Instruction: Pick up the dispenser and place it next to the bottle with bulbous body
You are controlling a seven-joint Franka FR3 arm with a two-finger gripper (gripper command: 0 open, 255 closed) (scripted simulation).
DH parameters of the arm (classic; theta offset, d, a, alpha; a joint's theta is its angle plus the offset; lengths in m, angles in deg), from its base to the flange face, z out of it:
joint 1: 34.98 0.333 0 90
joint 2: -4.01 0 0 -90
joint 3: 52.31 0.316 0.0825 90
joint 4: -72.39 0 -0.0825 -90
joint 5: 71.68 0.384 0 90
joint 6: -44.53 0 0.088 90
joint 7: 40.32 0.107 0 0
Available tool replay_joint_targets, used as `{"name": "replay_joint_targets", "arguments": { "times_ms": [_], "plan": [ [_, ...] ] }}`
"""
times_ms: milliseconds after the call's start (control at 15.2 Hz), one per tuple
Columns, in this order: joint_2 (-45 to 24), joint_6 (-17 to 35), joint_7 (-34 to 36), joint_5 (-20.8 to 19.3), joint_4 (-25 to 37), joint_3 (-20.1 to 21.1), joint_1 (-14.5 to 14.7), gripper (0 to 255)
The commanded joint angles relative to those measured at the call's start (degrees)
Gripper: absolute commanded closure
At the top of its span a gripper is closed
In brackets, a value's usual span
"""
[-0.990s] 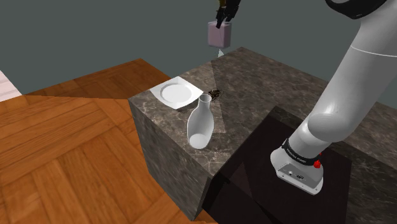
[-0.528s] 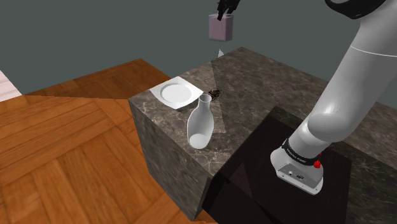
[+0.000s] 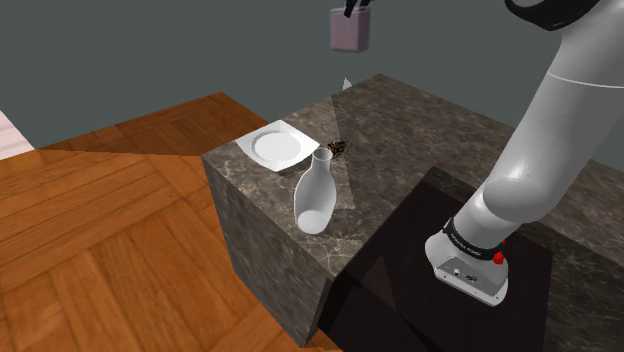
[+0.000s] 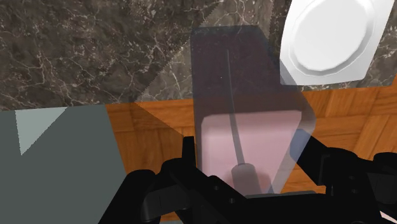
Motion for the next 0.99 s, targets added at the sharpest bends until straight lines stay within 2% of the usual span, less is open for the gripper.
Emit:
{"name": "replay_joint_targets", "arguments": {
  "times_ms": [0,132,462,924],
  "plan": [
    [-0.4,-1.6,0.2,0.1,2.0,0.0,-0.1,255],
    [-0.8,-3.0,0.2,0.2,3.8,-0.1,-0.3,255],
    [10.9,0.9,5.8,-4.7,-10.8,2.0,3.9,255],
    [24.5,3.0,14.4,-9.2,-25.6,7.1,6.8,255]
  ]
}}
